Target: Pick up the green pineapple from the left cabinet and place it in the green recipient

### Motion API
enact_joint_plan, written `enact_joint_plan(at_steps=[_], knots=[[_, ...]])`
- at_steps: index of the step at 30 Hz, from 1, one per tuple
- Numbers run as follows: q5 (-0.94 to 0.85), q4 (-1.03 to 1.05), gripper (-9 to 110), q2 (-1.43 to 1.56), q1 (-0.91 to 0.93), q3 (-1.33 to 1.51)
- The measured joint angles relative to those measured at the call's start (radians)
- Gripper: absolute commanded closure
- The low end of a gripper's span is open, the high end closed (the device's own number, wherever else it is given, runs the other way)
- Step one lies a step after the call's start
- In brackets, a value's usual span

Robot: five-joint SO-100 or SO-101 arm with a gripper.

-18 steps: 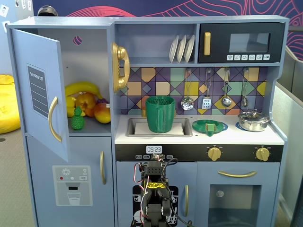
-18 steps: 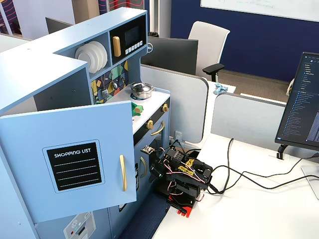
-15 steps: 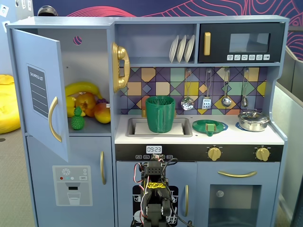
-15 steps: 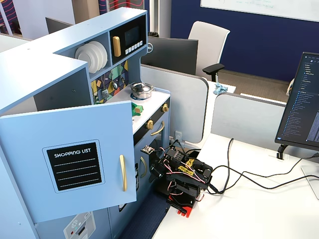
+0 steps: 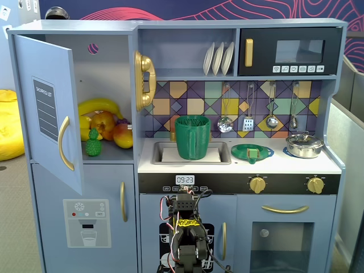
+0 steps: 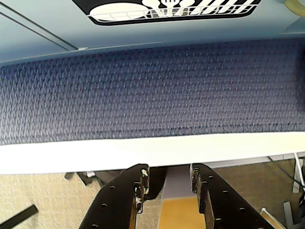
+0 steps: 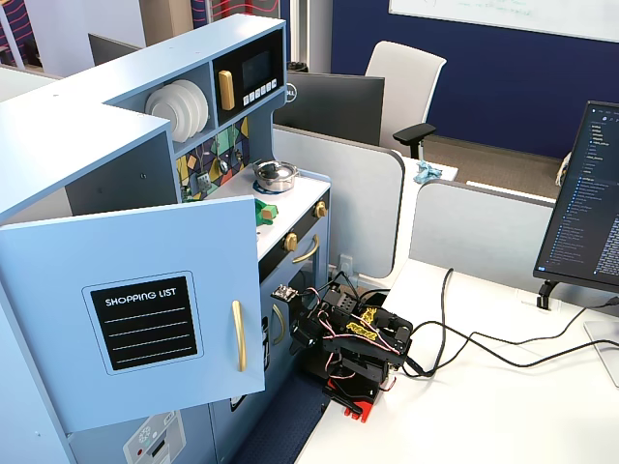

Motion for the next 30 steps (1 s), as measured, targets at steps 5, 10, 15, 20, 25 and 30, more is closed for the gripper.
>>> enact_joint_plan(at_steps=[5,10,15,20,25,30], knots=[[-0.018,0.002,101,0.000,-0.060,0.000],[-0.032,-0.130,101,-0.008,-0.149,0.008],[-0.087,-0.465,97,-0.069,-0.304,-0.048],[-0.189,-0.652,86,-0.221,-0.426,-0.222],[-0.196,-0.746,74,-0.345,-0.515,-0.407],[-0.164,-0.862,71,-0.449,-0.531,-0.528]])
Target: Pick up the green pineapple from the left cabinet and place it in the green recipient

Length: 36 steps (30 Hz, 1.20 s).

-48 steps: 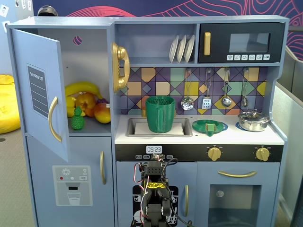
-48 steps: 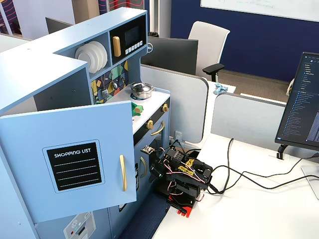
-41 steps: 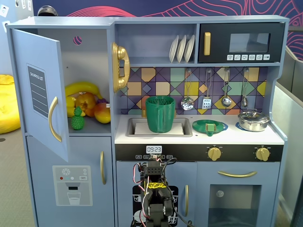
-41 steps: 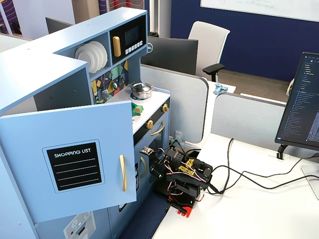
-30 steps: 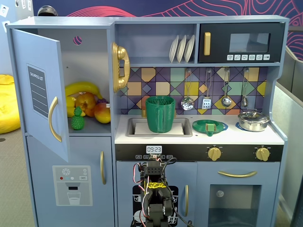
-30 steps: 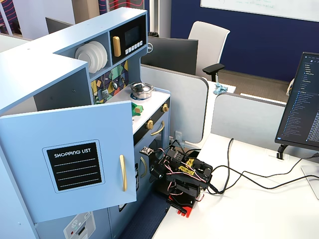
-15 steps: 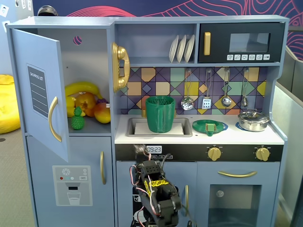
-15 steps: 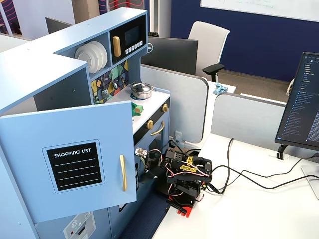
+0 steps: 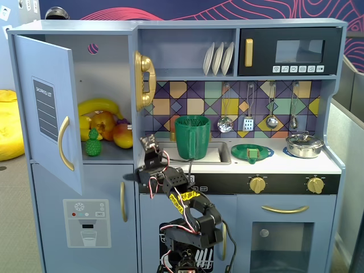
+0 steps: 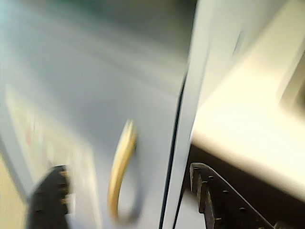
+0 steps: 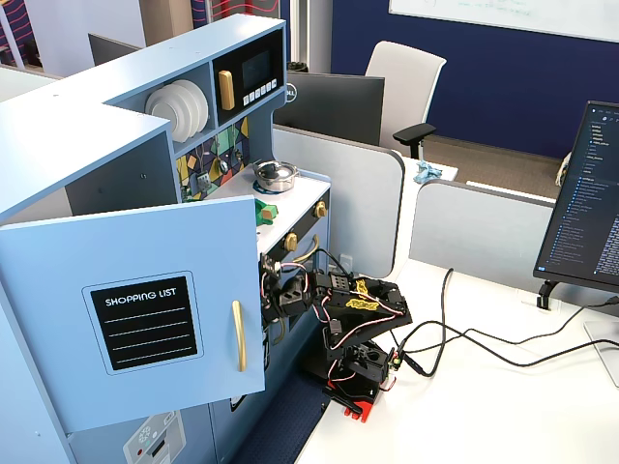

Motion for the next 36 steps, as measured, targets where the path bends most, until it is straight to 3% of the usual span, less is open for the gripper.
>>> enact_joint_plan(at_steps=[17,36], knots=[[0.031,-0.469,67,-0.339,-0.123,-0.127],[0.032,-0.698,63,-0.680,-0.115,-0.305]])
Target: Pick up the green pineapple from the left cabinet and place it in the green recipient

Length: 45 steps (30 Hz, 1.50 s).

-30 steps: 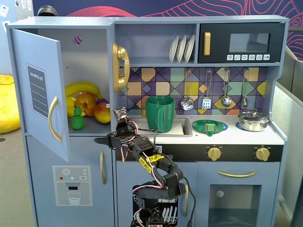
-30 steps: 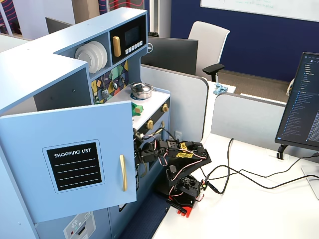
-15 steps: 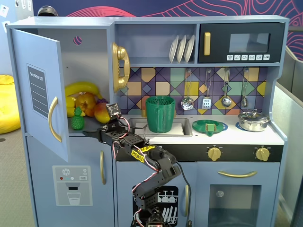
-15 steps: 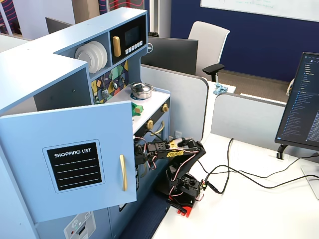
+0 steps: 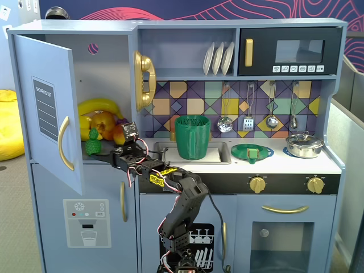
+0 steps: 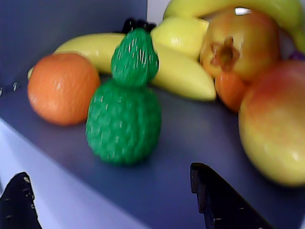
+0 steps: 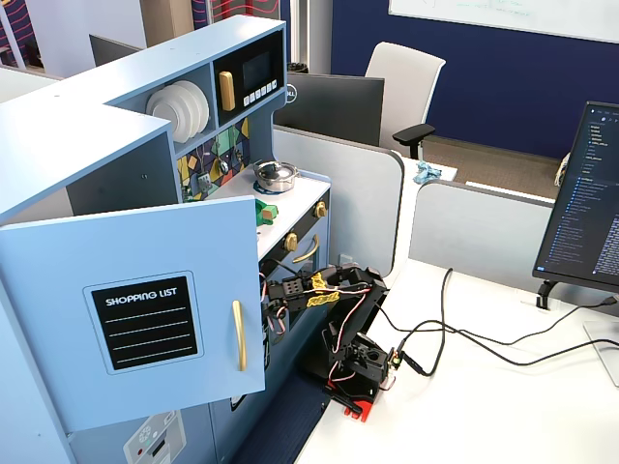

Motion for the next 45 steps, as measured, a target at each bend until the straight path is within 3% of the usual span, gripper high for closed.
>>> enact_joint_plan(at_steps=[41,45], knots=[[-0.025,-0.170,63,-0.563,-0.015,-0.457],[-0.025,-0.170,69,-0.626,-0.015,-0.535]])
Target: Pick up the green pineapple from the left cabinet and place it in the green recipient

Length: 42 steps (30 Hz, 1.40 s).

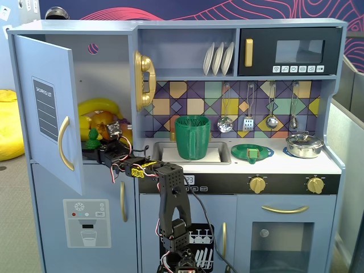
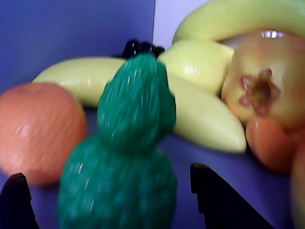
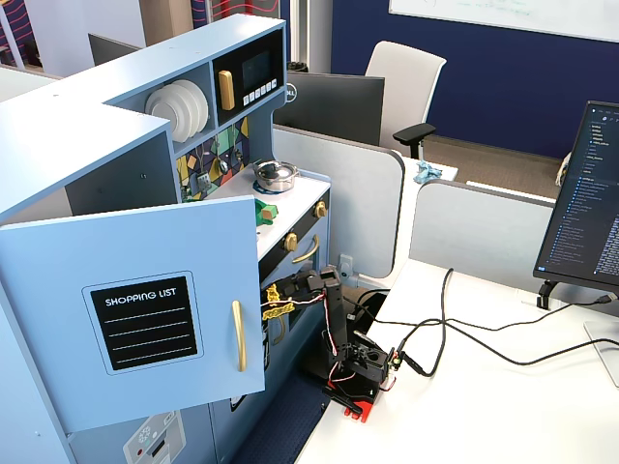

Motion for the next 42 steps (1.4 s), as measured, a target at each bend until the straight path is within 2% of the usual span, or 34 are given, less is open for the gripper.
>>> enact_joint_plan(at_steps=[4,15,20,26,33,37,42], knots=[[0.000,0.008,101,-0.029,-0.003,-0.044],[-0.017,0.083,101,-0.031,-0.008,-0.061],[-0.183,0.120,101,0.034,-0.021,-0.037],[-0.383,0.218,101,0.258,-0.087,0.041],[-0.512,0.502,101,0.571,-0.072,0.107],[-0.523,0.649,101,0.736,-0.046,0.141],[-0.479,0.885,101,0.930,0.091,0.144]])
